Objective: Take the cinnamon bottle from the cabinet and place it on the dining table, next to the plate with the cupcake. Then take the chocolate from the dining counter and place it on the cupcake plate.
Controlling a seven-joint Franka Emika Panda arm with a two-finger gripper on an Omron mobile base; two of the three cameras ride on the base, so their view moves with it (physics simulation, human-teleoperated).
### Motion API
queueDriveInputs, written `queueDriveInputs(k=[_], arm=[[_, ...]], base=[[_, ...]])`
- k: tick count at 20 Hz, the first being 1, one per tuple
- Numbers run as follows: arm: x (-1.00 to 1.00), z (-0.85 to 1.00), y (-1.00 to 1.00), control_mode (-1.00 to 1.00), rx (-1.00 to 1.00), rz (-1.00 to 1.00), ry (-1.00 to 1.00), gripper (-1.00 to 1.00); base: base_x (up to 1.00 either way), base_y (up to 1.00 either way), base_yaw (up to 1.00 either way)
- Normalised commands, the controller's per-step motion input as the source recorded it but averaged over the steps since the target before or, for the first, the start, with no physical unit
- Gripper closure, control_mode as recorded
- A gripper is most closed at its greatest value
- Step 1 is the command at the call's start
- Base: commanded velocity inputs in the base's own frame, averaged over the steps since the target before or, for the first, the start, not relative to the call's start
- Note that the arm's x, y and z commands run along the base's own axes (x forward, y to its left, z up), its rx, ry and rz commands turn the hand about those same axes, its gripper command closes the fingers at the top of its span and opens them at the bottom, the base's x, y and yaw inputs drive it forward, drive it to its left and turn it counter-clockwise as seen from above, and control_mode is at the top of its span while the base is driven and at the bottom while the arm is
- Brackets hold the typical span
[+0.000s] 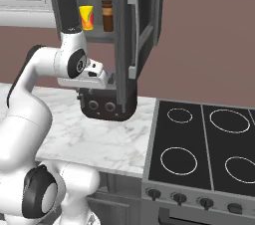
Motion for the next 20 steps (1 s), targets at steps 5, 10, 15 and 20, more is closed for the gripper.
queueDriveInputs(k=[5, 10, 15, 20], arm=[[-0.10, 0.00, -0.01, -1.00, 0.00, 0.00, -0.02, -1.00], [-0.23, 0.06, -0.01, -1.00, 0.00, 0.00, -0.31, -1.00], [-0.06, 0.34, 0.01, -1.00, 0.00, 0.06, -0.43, -1.00], [0.01, 0.46, 0.01, -1.00, 0.00, 0.09, -0.62, -1.00]], base=[[0.00, 0.00, 0.00], [0.00, 0.00, 0.00], [0.00, 0.00, 0.00], [0.00, 0.00, 0.00]])
